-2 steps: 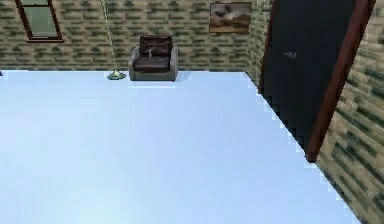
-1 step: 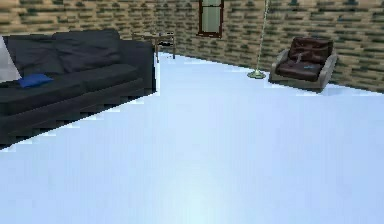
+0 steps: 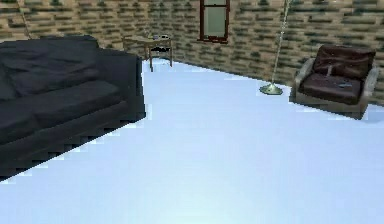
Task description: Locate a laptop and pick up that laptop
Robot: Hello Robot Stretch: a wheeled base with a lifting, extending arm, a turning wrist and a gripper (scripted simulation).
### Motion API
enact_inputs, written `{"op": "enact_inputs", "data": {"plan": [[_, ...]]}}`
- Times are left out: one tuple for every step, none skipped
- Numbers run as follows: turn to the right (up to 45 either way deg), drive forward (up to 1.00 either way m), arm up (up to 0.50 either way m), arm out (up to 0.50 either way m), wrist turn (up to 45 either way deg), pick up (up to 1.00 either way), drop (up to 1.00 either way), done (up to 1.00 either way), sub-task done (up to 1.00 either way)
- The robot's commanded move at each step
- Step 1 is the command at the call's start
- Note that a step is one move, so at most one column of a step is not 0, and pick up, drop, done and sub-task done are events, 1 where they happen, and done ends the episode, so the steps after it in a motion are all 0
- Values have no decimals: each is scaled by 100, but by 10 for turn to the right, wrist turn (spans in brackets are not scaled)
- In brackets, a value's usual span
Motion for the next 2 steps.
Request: {"op": "enact_inputs", "data": {"plan": [[0,100,0,0,0,0,0,0,0],[0,100,0,0,0,0,0,0,0]]}}
